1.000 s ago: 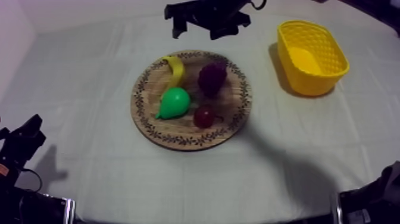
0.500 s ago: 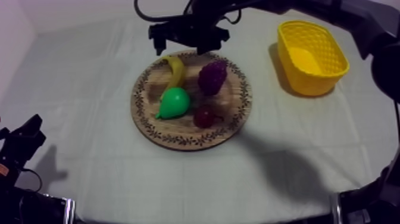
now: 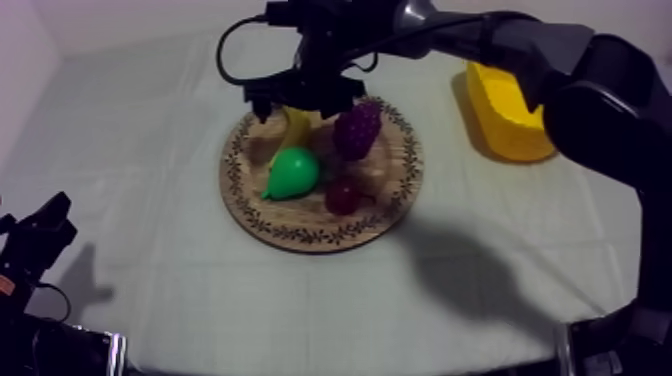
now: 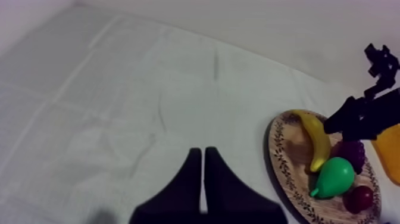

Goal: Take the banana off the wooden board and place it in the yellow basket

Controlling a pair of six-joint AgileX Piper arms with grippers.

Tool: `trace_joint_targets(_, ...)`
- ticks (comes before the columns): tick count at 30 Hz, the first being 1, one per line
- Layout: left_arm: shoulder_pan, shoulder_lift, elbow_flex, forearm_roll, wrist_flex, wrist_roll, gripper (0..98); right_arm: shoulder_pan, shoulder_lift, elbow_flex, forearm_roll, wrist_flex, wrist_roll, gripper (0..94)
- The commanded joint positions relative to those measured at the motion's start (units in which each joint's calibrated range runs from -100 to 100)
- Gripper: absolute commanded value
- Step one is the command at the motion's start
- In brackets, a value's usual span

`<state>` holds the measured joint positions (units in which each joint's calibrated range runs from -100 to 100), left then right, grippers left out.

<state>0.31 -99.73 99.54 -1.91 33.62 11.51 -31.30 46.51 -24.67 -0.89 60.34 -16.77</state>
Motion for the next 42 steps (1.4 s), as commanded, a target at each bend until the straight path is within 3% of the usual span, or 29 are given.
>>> trace_joint_targets(1,0.01,-0.01,0.01,-0.02,-0.08,-0.01,0.1,0.01,1.84,-1.92,0.25,0.35,-0.24,65.4)
trace_joint_targets(13,0.01,-0.01,0.01,-0.02,-0.08,-0.01,0.1,0.69,8.67,-7.84,2.45,0.39,-1.8,54.7)
trace_joint_targets(26,0.01,-0.01,0.01,-0.02,-0.08,-0.03,0.1,0.99,10.04,-9.02,3.33,0.59,-1.91,9.6)
trace_joint_targets(33,0.01,-0.01,0.01,-0.02,-0.08,-0.01,0.1,1.79,5.61,-6.79,3.08,1.5,-1.45,5.1)
trace_joint_targets(42,0.01,-0.01,0.01,-0.02,-0.08,-0.02,0.1,4.37,-10.6,0.9,2.67,2.87,0.08,4.6)
